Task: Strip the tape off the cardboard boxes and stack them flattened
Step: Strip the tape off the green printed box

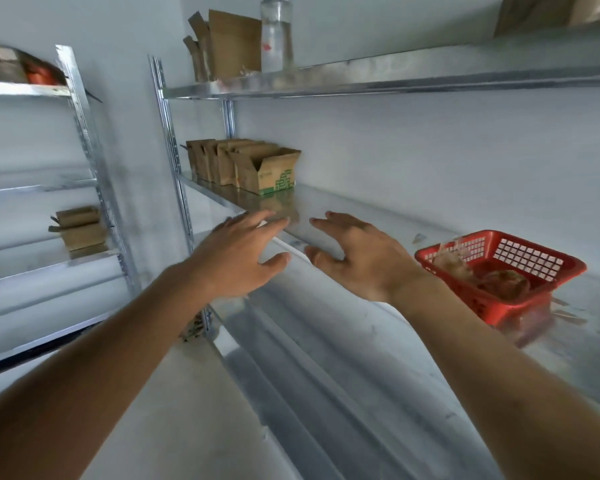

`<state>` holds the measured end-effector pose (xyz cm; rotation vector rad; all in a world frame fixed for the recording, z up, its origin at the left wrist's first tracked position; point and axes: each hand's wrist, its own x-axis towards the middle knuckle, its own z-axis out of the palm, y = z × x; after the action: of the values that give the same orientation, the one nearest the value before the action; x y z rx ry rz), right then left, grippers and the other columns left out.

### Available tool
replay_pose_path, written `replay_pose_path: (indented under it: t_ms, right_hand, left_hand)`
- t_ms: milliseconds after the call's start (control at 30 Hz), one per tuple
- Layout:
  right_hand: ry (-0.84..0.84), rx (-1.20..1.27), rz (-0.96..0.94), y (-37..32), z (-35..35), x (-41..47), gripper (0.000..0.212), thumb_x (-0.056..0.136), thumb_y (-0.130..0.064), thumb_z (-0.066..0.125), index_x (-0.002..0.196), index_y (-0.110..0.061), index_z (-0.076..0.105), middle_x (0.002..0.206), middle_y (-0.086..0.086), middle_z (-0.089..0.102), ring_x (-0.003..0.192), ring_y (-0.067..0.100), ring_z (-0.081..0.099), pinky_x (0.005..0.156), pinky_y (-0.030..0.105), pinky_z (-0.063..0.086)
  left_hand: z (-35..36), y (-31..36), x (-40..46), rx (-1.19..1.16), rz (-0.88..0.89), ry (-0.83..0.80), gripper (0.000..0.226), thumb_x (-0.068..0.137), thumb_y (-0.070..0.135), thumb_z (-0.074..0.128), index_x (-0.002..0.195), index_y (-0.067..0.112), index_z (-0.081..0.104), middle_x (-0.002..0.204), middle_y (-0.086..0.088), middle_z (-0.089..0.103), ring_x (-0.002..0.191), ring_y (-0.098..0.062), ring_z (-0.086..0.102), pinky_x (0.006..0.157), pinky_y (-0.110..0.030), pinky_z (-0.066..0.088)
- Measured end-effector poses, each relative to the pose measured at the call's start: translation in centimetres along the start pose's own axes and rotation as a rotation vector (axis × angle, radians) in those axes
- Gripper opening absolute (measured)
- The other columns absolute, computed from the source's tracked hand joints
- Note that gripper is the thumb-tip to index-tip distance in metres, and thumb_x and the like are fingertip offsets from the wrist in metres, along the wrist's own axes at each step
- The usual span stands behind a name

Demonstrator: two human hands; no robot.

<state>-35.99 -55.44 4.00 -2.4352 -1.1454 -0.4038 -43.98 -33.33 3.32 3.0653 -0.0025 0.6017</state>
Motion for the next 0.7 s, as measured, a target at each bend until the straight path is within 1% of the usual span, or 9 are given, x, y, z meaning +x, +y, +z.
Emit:
replay_pose_path:
  t_ms: [200, 233, 300, 400, 500, 567, 700]
  right_hand:
    - [-0.02, 0.091, -0.024, 2.3, 6.5, 11.4, 0.05, 0.099, -0.059, 0.05, 0.145, -0.039, 0.05, 0.15, -0.009, 0.051, 0.132, 0.02, 0.052, 0.096, 0.034, 0.041]
    - [-0.036, 0.102, -0.032, 2.5, 7.5, 13.2, 0.05, 0.099, -0.059, 0.05, 0.145, -0.038, 0.051, 0.148, -0.01, 0.053, 0.13, 0.02, 0.053, 0.096, 0.034, 0.042]
    - [-0.066, 0.096, -0.046, 2.7, 9.5, 16.8, 0.053, 0.099, -0.061, 0.048, 0.147, -0.039, 0.048, 0.148, -0.01, 0.052, 0.13, 0.018, 0.052, 0.101, 0.036, 0.045]
    - [-0.092, 0.058, -0.059, 2.9, 12.3, 22.5, 0.058, 0.099, -0.063, 0.044, 0.152, -0.04, 0.041, 0.157, -0.012, 0.043, 0.139, 0.017, 0.046, 0.111, 0.042, 0.044]
    - [-0.097, 0.001, -0.056, 2.8, 15.4, 28.0, 0.058, 0.1, -0.064, 0.041, 0.154, -0.041, 0.038, 0.161, -0.011, 0.038, 0.143, 0.018, 0.041, 0.113, 0.043, 0.043]
    - [-0.085, -0.033, -0.032, 2.7, 17.5, 31.5, 0.057, 0.1, -0.064, 0.042, 0.153, -0.04, 0.039, 0.159, -0.01, 0.041, 0.14, 0.02, 0.045, 0.108, 0.041, 0.044]
    - [-0.086, -0.081, 0.022, 2.3, 20.9, 38.7, 0.057, 0.1, -0.061, 0.044, 0.151, -0.036, 0.041, 0.151, -0.005, 0.049, 0.13, 0.022, 0.052, 0.099, 0.041, 0.05]
  left_hand:
    - [4.0, -8.9, 6.9, 0.002, -0.077, -0.004, 0.072, 0.1, 0.067, 0.038, 0.161, 0.032, 0.029, 0.168, 0.002, 0.026, 0.152, -0.022, 0.03, 0.121, -0.049, 0.032]
    - [4.6, -10.4, 7.9, 0.002, -0.092, -0.013, 0.072, 0.099, 0.068, 0.037, 0.161, 0.032, 0.028, 0.168, 0.002, 0.026, 0.152, -0.022, 0.03, 0.121, -0.048, 0.032]
    - [5.8, -13.4, 9.8, 0.001, -0.113, -0.011, 0.076, 0.095, 0.072, 0.032, 0.161, 0.033, 0.03, 0.168, 0.003, 0.027, 0.152, -0.022, 0.031, 0.12, -0.046, 0.033]
    - [7.6, -18.3, 12.9, -0.003, -0.124, 0.011, 0.081, 0.091, 0.075, 0.025, 0.16, 0.033, 0.031, 0.167, 0.003, 0.031, 0.15, -0.021, 0.034, 0.119, -0.045, 0.035]
    - [9.9, -23.8, 16.3, -0.014, -0.097, 0.006, 0.072, 0.097, 0.069, 0.033, 0.159, 0.033, 0.031, 0.166, 0.004, 0.032, 0.149, -0.022, 0.037, 0.117, -0.047, 0.04]
    - [11.4, -27.7, 18.8, -0.032, -0.065, 0.008, 0.067, 0.1, 0.064, 0.039, 0.159, 0.033, 0.031, 0.166, 0.005, 0.031, 0.149, -0.021, 0.038, 0.116, -0.047, 0.042]
    - [13.4, -35.1, 24.0, -0.073, 0.007, 0.009, 0.066, 0.1, 0.061, 0.04, 0.159, 0.034, 0.029, 0.167, 0.005, 0.029, 0.15, -0.02, 0.035, 0.116, -0.046, 0.041]
